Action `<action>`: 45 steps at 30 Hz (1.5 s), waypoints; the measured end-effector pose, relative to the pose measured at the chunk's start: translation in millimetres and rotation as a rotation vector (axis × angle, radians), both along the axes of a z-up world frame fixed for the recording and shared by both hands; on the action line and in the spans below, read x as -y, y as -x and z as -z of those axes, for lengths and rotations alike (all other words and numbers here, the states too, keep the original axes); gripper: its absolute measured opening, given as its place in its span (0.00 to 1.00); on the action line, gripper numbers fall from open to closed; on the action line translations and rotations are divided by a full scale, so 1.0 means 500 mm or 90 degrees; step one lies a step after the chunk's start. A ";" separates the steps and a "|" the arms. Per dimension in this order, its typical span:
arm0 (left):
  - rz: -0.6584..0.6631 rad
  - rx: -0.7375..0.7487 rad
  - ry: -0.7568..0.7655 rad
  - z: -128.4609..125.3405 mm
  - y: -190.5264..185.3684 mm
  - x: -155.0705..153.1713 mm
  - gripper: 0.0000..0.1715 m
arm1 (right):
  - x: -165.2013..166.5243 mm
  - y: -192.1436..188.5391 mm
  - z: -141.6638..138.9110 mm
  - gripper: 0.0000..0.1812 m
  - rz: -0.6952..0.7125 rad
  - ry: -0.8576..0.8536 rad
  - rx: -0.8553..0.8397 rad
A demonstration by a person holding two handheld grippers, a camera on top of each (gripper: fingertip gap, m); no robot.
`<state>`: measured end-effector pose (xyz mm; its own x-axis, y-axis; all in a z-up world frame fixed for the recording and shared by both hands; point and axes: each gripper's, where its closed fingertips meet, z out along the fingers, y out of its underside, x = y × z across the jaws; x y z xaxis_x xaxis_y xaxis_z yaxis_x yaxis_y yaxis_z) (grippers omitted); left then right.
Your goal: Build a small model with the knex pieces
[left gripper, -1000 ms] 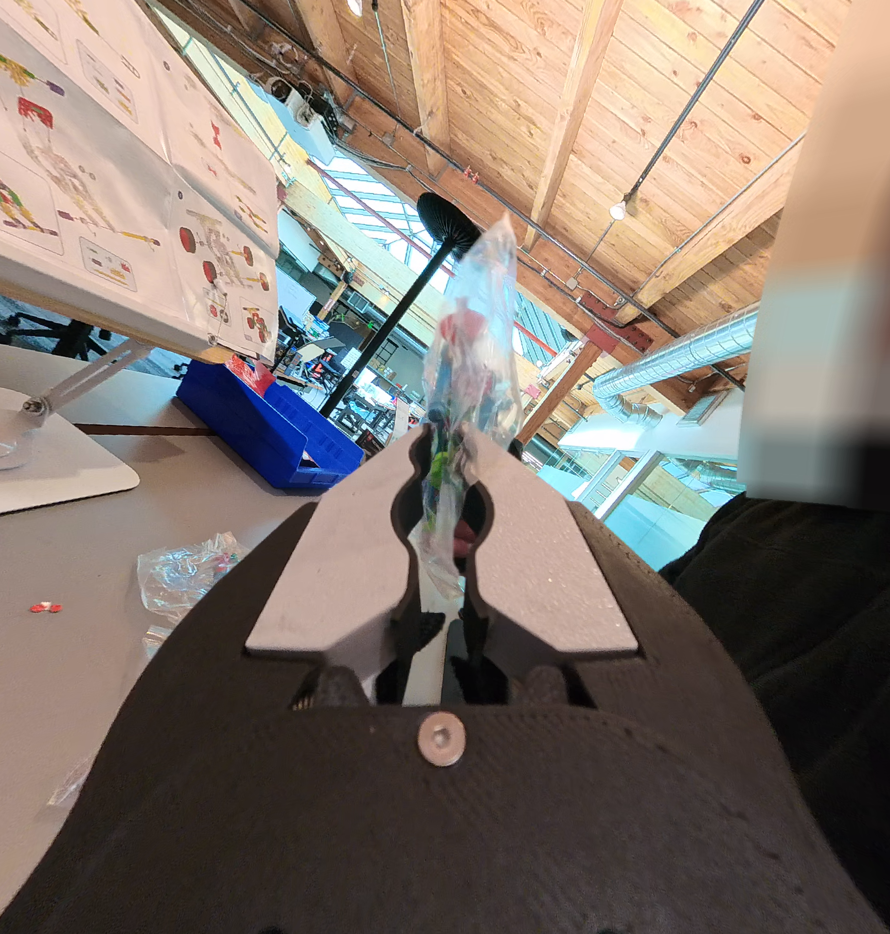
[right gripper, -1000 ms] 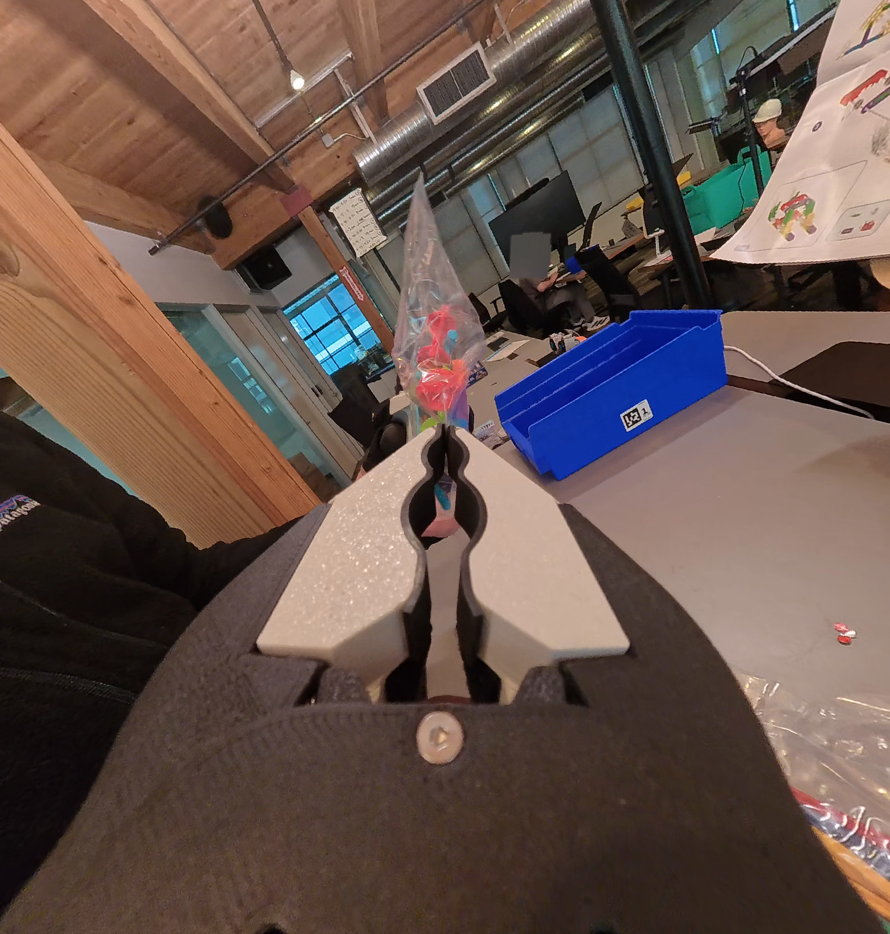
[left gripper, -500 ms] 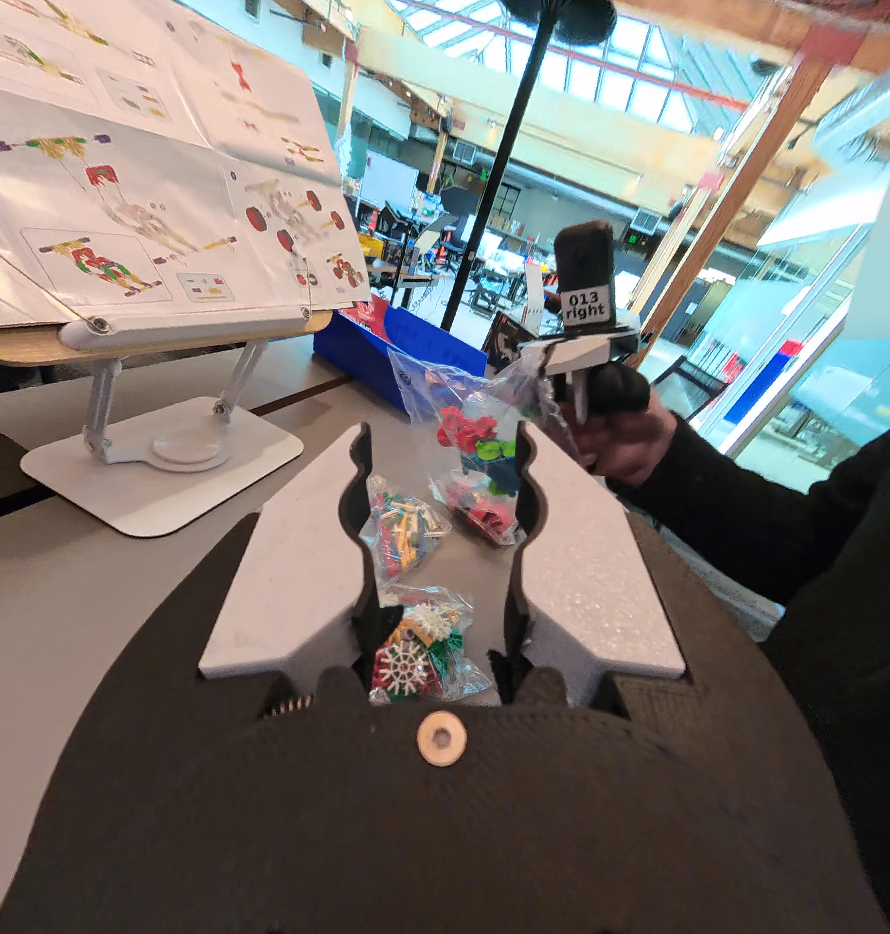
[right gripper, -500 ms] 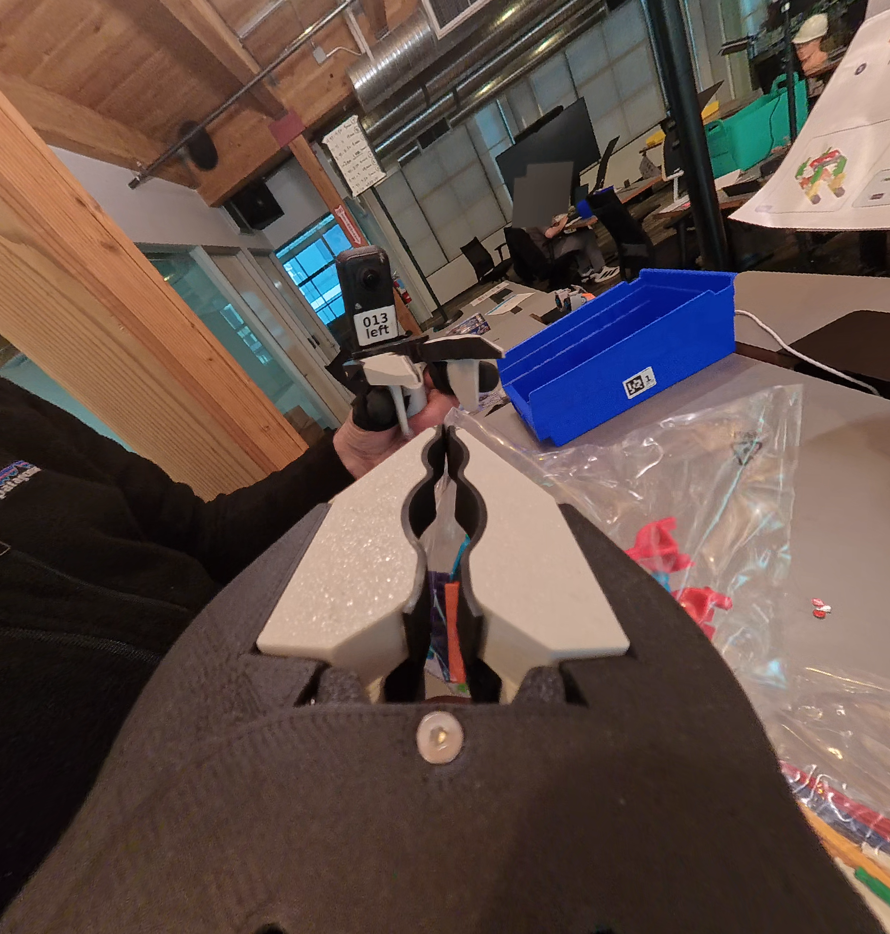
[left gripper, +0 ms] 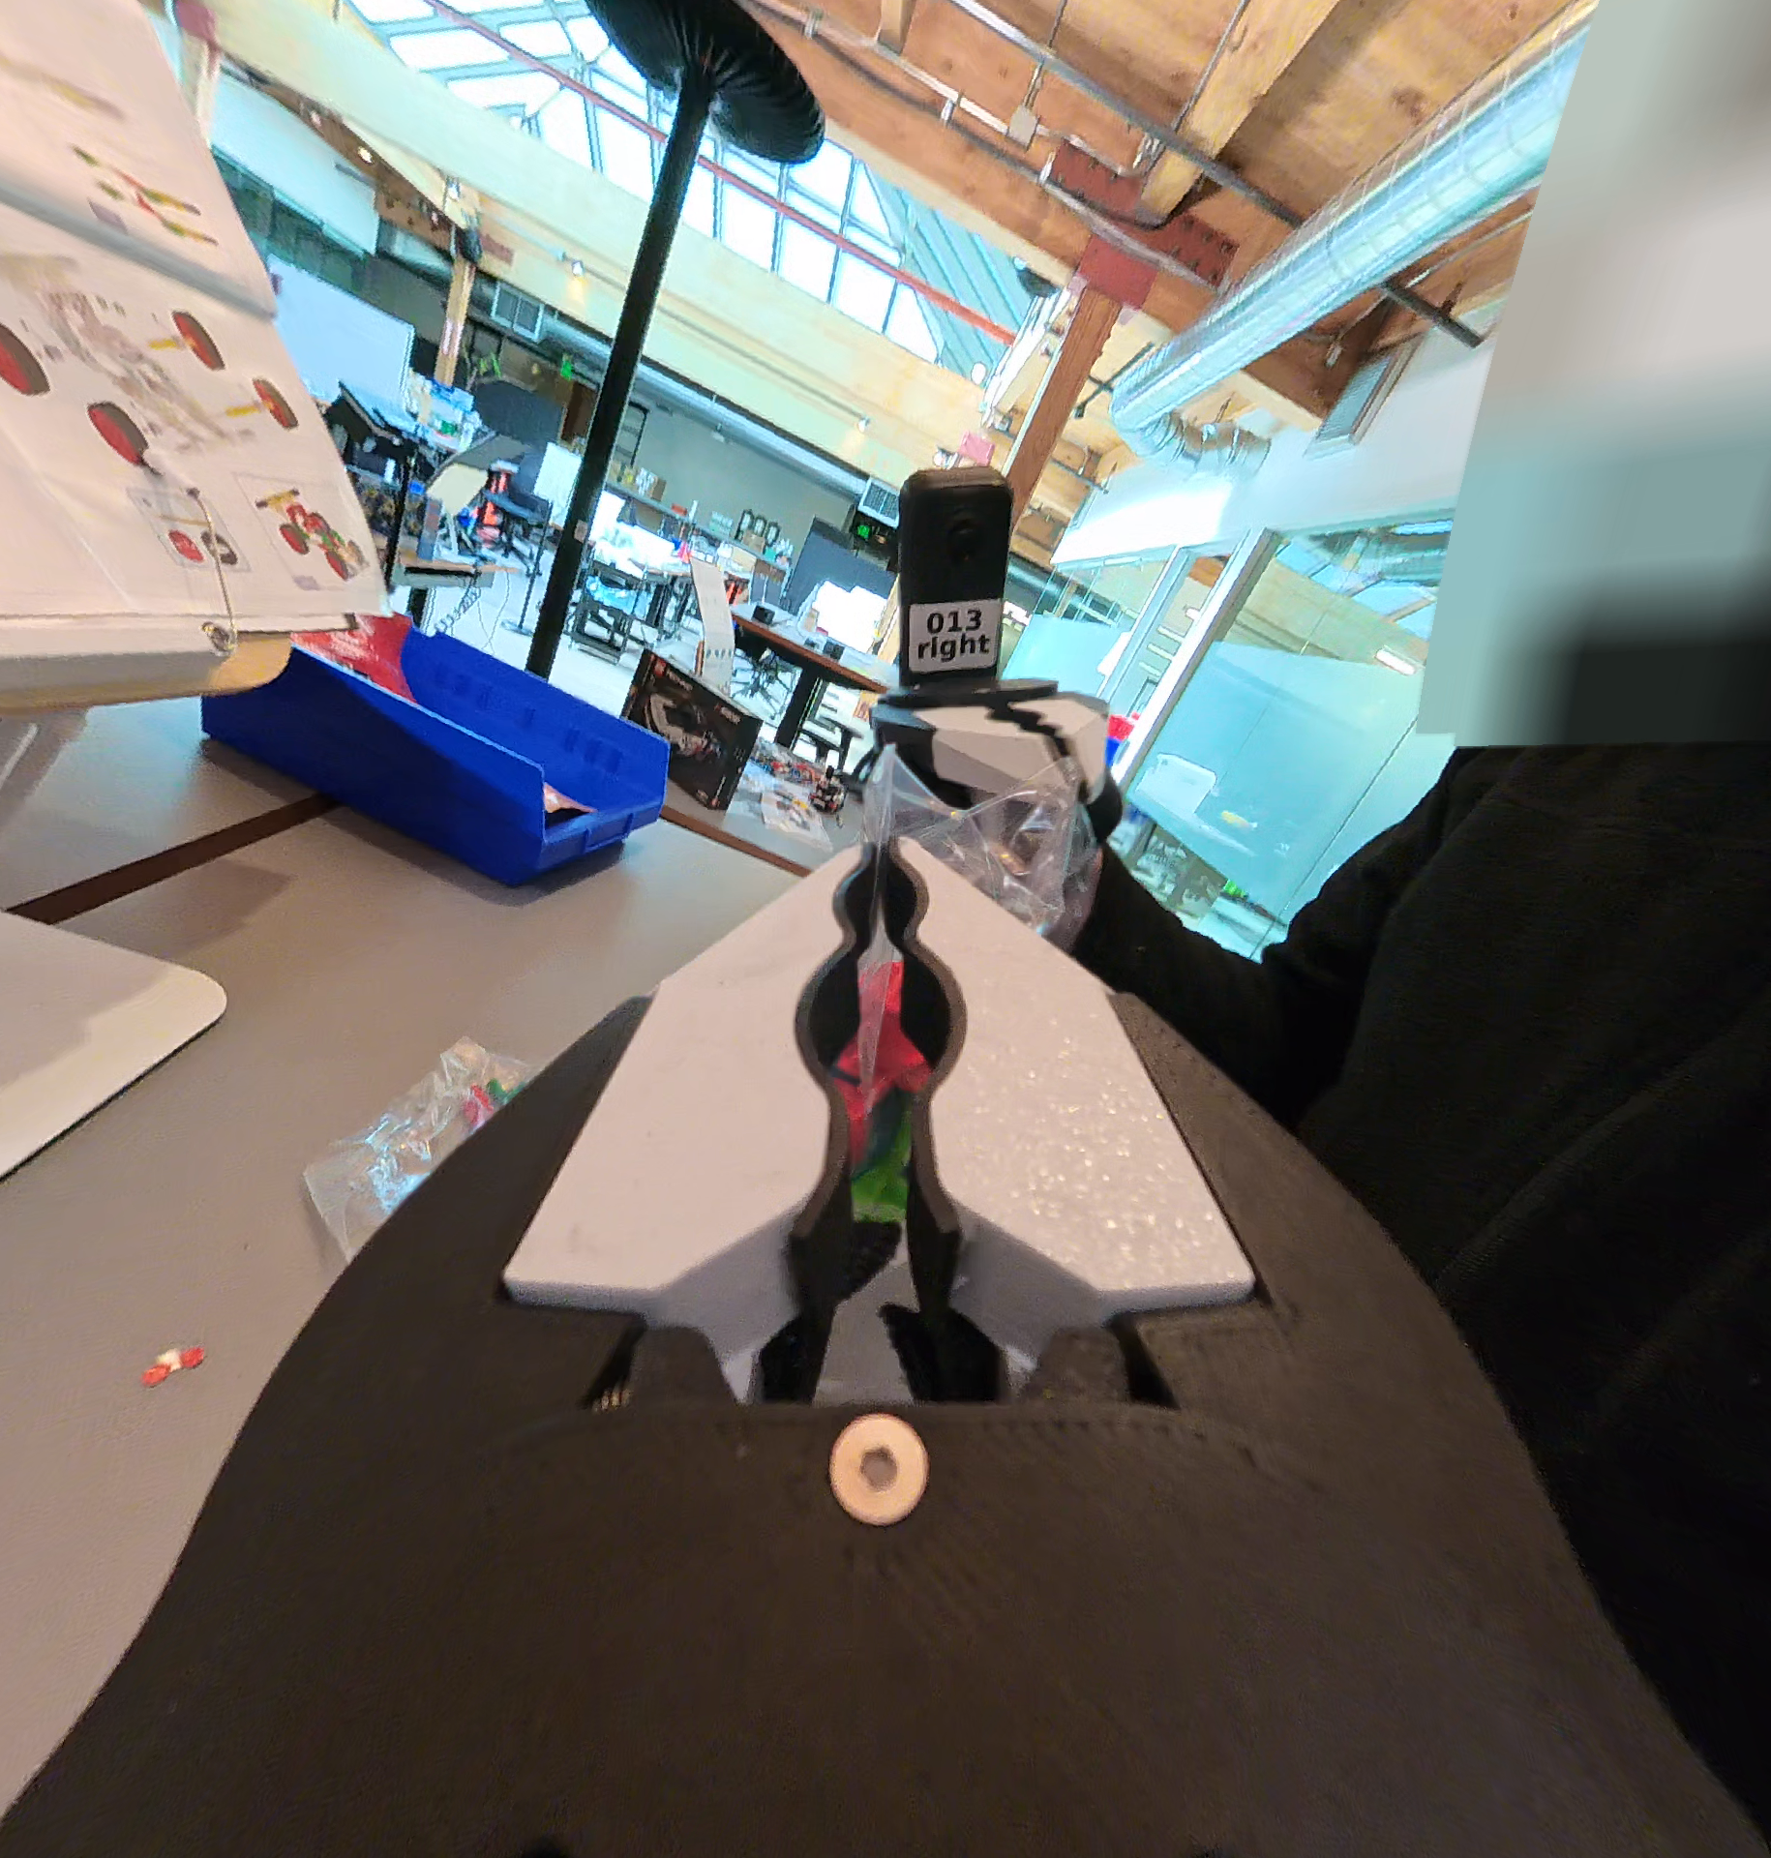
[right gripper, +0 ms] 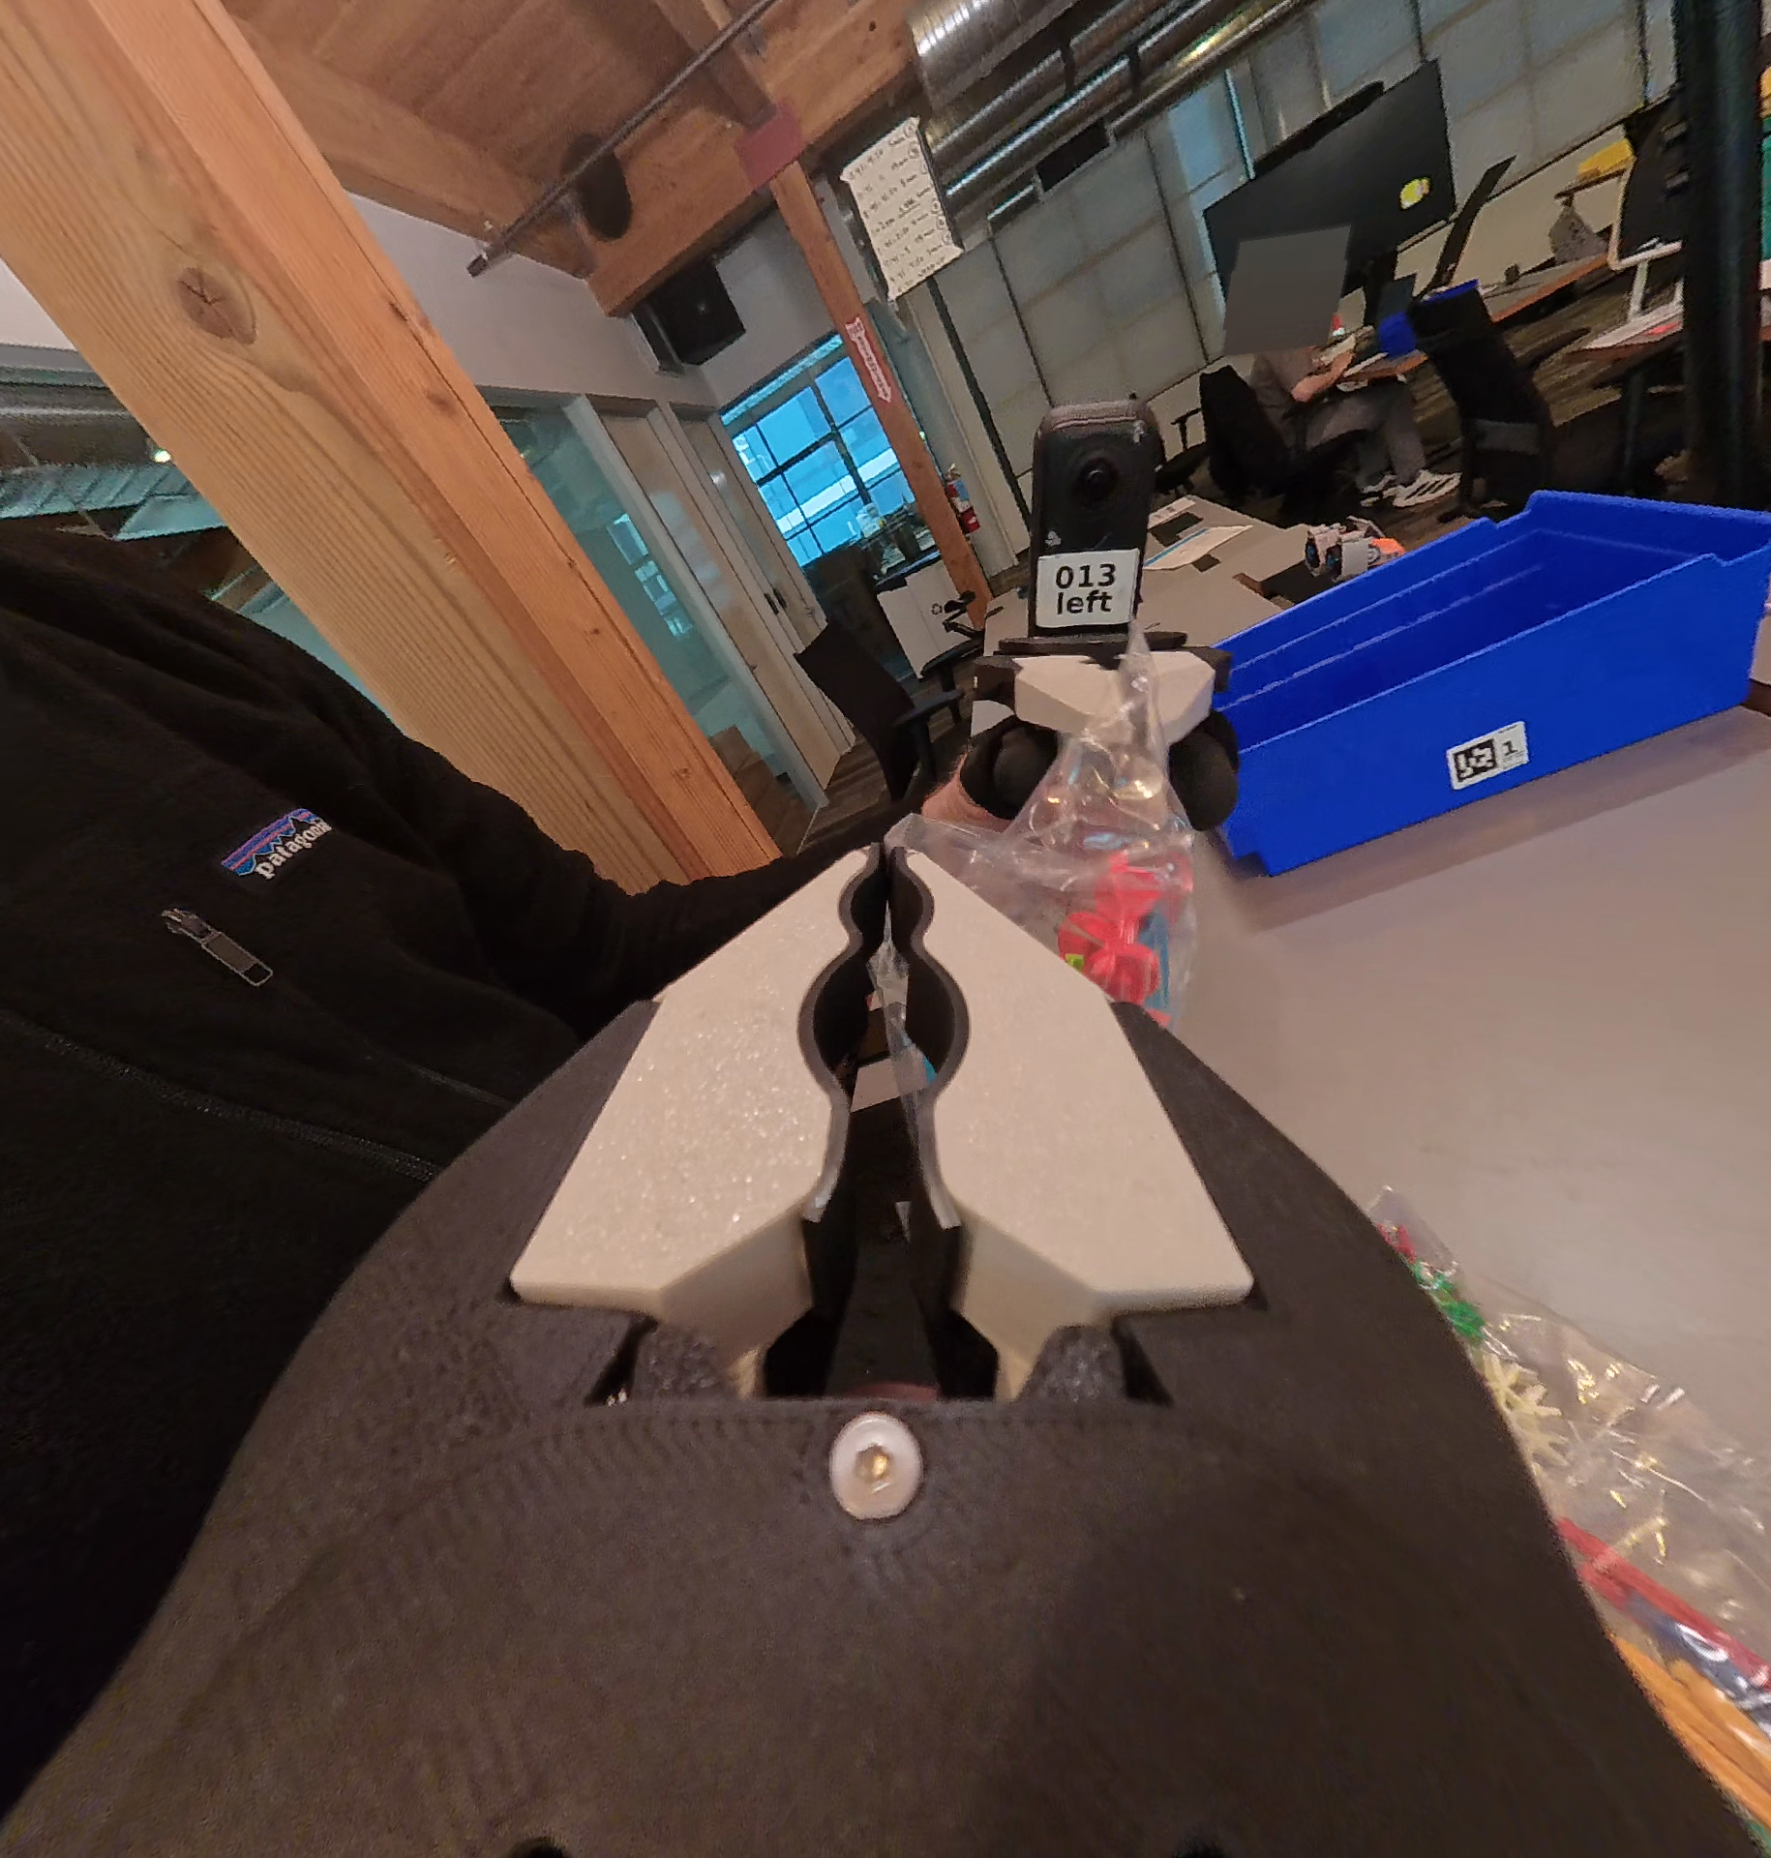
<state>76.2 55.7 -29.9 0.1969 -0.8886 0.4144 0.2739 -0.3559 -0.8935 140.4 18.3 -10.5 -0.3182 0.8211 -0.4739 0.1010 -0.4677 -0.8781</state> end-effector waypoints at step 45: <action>-0.148 -0.300 -0.056 0.022 -0.050 -0.015 0.00 | -0.089 0.095 0.068 0.00 0.168 -0.250 0.179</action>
<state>101.3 63.1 -40.8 0.5392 -0.8270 0.1592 -0.1012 -0.2513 -0.9626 93.0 62.9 -44.4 0.0172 0.9882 -0.1520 0.2801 -0.1507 -0.9481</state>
